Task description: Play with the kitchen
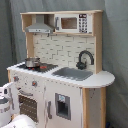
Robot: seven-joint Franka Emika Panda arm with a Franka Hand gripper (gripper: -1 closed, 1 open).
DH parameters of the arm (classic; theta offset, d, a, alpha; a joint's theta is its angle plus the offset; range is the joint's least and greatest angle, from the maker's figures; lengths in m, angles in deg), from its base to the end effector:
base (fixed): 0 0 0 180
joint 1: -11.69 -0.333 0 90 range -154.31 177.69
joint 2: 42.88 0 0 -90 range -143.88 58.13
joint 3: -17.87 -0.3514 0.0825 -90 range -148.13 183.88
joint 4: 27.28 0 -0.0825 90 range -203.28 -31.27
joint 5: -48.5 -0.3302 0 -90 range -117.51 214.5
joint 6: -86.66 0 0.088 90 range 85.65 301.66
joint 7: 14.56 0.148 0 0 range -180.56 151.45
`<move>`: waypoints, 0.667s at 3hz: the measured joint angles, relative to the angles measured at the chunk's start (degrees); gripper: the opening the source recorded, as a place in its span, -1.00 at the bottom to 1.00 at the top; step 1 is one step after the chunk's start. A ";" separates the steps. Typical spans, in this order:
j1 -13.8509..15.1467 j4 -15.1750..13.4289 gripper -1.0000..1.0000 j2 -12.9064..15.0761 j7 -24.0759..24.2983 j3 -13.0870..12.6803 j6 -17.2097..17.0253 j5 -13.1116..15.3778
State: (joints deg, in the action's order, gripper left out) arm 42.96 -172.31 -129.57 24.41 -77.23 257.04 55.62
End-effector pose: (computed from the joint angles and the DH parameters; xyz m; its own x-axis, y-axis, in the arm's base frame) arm 0.2192 0.4276 0.2844 0.1216 0.8688 0.4801 0.0123 -0.4850 0.8745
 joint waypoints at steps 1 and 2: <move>4.50 2.16 1.00 0.04 3.59 -0.15 1.73 0.00; 8.85 4.28 1.00 0.07 7.07 -0.41 3.55 0.00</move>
State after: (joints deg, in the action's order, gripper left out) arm 51.82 -168.03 -129.50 31.49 -77.64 260.58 55.62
